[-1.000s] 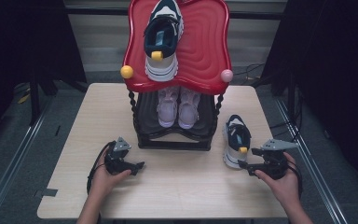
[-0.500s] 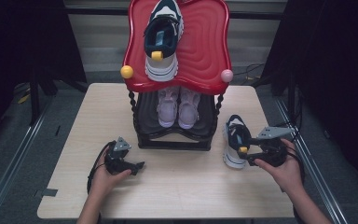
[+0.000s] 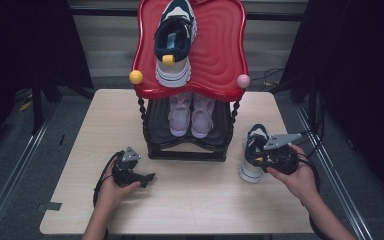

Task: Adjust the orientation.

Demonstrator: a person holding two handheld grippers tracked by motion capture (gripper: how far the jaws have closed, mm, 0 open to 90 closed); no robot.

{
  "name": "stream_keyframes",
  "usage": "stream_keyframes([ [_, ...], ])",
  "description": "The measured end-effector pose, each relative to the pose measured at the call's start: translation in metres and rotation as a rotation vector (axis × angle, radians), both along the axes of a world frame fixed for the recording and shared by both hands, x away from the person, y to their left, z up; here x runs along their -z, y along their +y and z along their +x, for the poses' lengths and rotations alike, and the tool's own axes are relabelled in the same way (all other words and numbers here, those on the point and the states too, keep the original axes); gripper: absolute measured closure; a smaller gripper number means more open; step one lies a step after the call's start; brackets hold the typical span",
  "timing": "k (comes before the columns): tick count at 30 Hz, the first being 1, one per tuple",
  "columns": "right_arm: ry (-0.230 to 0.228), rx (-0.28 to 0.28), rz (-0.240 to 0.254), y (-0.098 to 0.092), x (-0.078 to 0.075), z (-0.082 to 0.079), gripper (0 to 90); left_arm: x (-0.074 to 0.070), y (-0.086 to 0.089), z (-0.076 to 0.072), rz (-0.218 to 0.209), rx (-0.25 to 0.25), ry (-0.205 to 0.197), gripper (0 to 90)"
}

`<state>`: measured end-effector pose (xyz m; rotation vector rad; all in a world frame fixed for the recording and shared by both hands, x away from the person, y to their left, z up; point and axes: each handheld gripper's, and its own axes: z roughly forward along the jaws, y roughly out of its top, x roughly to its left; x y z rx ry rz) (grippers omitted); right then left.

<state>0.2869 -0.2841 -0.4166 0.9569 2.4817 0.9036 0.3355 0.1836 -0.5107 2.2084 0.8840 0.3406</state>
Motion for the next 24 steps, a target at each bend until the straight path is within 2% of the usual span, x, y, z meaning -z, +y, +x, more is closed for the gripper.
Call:
stream_keyframes([
  [5, 0.040, -0.047, -0.006, 0.007, -0.004, -0.011, 72.8, 0.000, 0.000, 0.000, -0.001, 0.001, -0.001, 4.6],
  [8, 0.078, -0.073, 0.014, 0.011, -0.009, -0.019, 72.9, 0.000, 0.000, 0.000, -0.001, 0.000, -0.001, 4.6],
  [11, 0.115, -0.102, -0.017, 0.016, -0.012, -0.025, 72.6, 0.000, 0.000, 0.000, 0.000, 0.000, 0.000, 4.6],
  [15, 0.183, -0.106, -0.026, 0.019, -0.015, -0.022, 69.2, 0.000, 0.000, 0.000, 0.002, 0.001, -0.002, 4.6],
  [19, 0.270, -0.112, -0.073, 0.024, -0.016, -0.012, 61.8, 0.000, 0.000, 0.000, 0.001, 0.000, -0.002, 4.5],
  [22, 0.329, -0.128, -0.152, 0.033, -0.015, -0.003, 61.3, 0.000, 0.000, 0.000, 0.004, 0.000, -0.002, 4.5],
  [24, 0.353, -0.146, -0.209, 0.038, -0.013, 0.003, 61.5, 0.000, 0.000, 0.000, 0.004, 0.000, -0.001, 4.5],
])
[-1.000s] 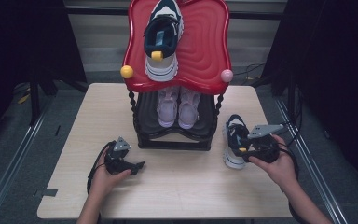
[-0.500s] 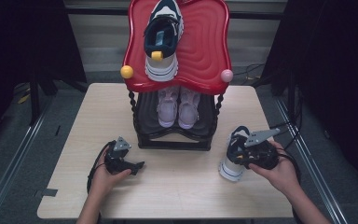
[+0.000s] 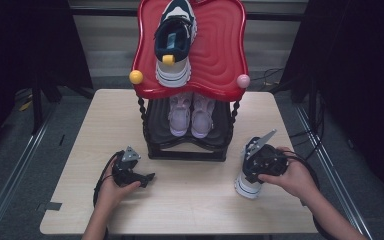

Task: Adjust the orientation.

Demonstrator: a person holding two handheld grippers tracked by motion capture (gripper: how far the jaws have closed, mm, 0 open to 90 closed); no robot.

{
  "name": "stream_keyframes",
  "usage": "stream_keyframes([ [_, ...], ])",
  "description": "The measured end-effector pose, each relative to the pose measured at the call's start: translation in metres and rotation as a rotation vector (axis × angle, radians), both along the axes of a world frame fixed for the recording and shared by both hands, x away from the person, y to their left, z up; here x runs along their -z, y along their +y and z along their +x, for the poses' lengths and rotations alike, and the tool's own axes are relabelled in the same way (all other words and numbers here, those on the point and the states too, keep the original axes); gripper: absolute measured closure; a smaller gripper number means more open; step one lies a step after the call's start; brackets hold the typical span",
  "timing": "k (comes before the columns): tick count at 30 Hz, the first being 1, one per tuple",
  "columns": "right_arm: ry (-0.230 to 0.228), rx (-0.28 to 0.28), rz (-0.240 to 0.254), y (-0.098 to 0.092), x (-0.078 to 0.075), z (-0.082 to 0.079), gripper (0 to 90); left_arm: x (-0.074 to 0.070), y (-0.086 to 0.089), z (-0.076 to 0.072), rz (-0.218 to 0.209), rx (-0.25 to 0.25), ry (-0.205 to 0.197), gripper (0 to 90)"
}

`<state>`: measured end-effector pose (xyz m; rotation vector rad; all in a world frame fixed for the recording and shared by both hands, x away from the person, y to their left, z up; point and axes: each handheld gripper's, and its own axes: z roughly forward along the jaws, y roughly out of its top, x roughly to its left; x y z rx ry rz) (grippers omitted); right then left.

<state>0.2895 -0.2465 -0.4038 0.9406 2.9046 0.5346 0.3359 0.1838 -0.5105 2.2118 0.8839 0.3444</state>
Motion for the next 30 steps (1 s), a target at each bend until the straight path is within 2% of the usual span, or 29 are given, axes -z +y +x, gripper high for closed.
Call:
stream_keyframes([
  [2, 0.035, -0.008, -0.048, 0.004, 0.000, 0.004, 61.7, 0.000, 0.000, 0.000, -0.002, 0.003, 0.000, 4.5],
  [9, 0.087, -0.075, -0.130, 0.012, 0.000, 0.012, 62.0, 0.000, 0.001, 0.001, 0.000, 0.005, 0.003, 4.6],
  [11, 0.106, -0.107, -0.141, 0.013, 0.001, 0.015, 62.9, 0.000, 0.001, 0.001, 0.000, 0.005, 0.003, 4.5],
  [15, 0.152, -0.135, -0.182, 0.017, 0.004, 0.019, 62.4, 0.000, 0.001, 0.001, 0.000, 0.005, 0.003, 4.5],
  [16, 0.153, -0.156, -0.184, 0.017, 0.007, 0.021, 62.4, 0.000, 0.001, 0.001, 0.000, 0.005, 0.003, 4.5],
  [19, 0.205, -0.162, -0.205, 0.022, 0.012, 0.023, 62.4, 0.000, 0.001, 0.001, 0.000, 0.004, 0.002, 4.5],
  [21, 0.203, -0.186, -0.218, 0.022, 0.017, 0.025, 64.1, 0.000, 0.001, 0.001, 0.000, 0.005, 0.003, 4.5],
  [22, 0.219, -0.177, -0.228, 0.023, 0.018, 0.024, 64.6, 0.000, 0.001, 0.001, 0.000, 0.005, 0.003, 4.5],
  [26, 0.223, -0.219, -0.226, 0.025, 0.021, 0.025, 66.3, 0.000, 0.001, 0.001, 0.000, 0.005, 0.003, 4.5],
  [30, 0.234, -0.227, -0.233, 0.025, 0.021, 0.025, 66.8, 0.000, 0.001, 0.001, 0.001, 0.003, 0.001, 4.5],
])
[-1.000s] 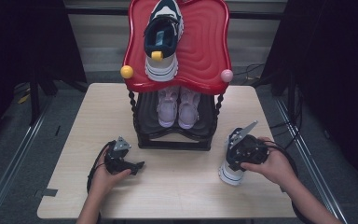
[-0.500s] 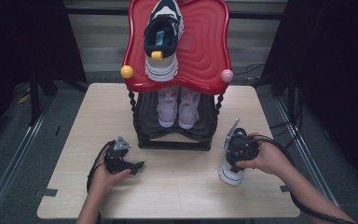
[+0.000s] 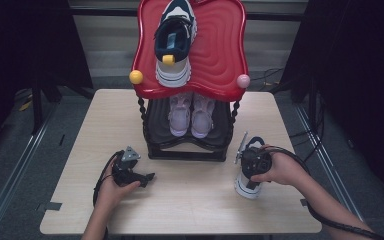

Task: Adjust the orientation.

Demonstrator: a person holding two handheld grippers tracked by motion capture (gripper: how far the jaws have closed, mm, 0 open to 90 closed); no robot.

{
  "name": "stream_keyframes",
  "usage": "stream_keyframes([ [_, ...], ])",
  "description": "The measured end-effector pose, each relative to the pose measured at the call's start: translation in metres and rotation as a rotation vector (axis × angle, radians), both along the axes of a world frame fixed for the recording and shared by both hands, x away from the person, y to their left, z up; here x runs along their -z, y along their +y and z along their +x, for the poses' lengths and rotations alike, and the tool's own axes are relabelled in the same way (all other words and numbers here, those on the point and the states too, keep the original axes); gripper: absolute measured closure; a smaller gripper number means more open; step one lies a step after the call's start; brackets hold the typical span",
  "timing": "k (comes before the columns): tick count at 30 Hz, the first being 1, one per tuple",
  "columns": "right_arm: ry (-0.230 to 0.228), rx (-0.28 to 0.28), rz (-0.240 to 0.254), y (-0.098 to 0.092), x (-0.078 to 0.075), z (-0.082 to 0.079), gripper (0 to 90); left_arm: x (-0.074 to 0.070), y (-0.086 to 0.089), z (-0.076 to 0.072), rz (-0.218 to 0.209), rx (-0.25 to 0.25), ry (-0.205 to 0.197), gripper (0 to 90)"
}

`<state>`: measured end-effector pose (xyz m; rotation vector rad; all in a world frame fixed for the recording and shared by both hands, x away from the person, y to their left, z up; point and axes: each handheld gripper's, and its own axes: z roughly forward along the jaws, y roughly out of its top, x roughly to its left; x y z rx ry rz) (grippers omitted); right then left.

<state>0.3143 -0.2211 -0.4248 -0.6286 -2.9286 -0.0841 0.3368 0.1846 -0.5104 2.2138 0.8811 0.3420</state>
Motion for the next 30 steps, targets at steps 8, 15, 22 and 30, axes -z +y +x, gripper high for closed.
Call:
stream_keyframes([
  [8, -0.007, 0.001, 0.002, 0.001, -0.001, -0.002, 69.8, 0.000, 0.000, 0.000, 0.000, -0.001, -0.001, 4.5],
  [15, -0.006, -0.021, -0.009, 0.002, -0.001, -0.002, 70.6, 0.000, 0.000, 0.000, 0.001, -0.001, -0.001, 4.5],
  [22, -0.004, -0.036, -0.006, 0.001, -0.002, -0.002, 70.8, 0.000, 0.000, 0.000, 0.000, 0.000, 0.000, 4.5],
  [30, -0.011, -0.047, -0.015, 0.000, -0.010, -0.002, 71.0, 0.000, 0.000, 0.000, 0.001, 0.000, -0.001, 4.5],
])
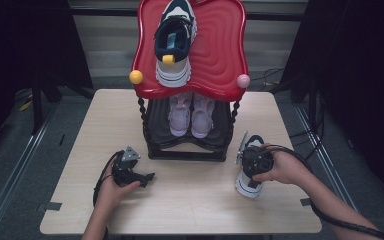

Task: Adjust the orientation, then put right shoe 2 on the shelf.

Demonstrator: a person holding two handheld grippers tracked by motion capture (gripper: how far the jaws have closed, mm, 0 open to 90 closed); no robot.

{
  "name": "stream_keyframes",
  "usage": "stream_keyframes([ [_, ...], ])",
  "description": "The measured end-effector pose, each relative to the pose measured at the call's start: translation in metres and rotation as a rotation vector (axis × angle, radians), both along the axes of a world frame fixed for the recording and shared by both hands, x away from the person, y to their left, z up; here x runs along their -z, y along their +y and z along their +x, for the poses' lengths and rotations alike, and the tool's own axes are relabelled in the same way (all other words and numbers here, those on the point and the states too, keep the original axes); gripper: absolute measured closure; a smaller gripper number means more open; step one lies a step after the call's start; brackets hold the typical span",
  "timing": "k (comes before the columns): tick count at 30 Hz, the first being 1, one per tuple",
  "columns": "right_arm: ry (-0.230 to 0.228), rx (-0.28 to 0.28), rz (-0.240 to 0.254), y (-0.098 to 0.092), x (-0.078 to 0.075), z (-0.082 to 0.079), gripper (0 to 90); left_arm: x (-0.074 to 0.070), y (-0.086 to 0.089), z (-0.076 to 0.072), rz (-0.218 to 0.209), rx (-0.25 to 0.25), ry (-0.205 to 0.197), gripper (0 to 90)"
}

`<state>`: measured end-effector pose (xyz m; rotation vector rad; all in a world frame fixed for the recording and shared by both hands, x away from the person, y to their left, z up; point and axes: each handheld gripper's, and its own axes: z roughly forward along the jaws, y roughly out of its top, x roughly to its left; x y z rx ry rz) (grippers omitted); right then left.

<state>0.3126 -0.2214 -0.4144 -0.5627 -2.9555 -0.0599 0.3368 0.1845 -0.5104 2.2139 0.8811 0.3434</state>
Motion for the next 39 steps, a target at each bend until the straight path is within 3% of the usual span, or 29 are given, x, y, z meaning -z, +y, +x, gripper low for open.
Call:
stream_keyframes([
  [4, 0.001, -0.006, -0.004, -0.001, -0.007, -0.001, 71.1, 0.000, 0.000, 0.000, -0.001, 0.000, 0.001, 4.5],
  [6, 0.012, 0.033, -0.027, 0.000, -0.012, -0.004, 71.1, 0.000, 0.000, 0.000, 0.000, 0.000, 0.000, 4.5],
  [10, -0.009, -0.018, 0.001, -0.003, -0.019, -0.001, 71.1, 0.000, 0.000, 0.000, -0.001, 0.000, 0.001, 4.5],
  [12, 0.001, 0.005, -0.008, -0.003, -0.025, -0.003, 71.1, 0.000, 0.000, 0.000, -0.001, 0.000, 0.000, 4.5],
  [13, -0.010, -0.016, 0.018, -0.004, -0.026, -0.002, 71.1, 0.000, 0.000, 0.000, -0.001, -0.001, 0.000, 4.5],
  [15, -0.009, -0.022, 0.022, -0.005, -0.032, -0.004, 71.1, 0.000, 0.000, 0.000, -0.001, -0.001, 0.000, 4.5],
  [21, -0.010, -0.017, -0.001, -0.007, -0.058, -0.007, 71.2, 0.000, 0.000, 0.000, -0.005, -0.003, -0.002, 4.5],
  [27, -0.036, -0.019, -0.010, -0.009, -0.098, -0.006, 71.3, 0.000, 0.000, 0.000, -0.003, -0.002, 0.001, 4.5],
  [39, -0.152, -0.045, -0.027, -0.007, -0.204, -0.005, 71.6, 0.000, 0.000, 0.000, 0.007, 0.006, 0.003, 4.5],
])
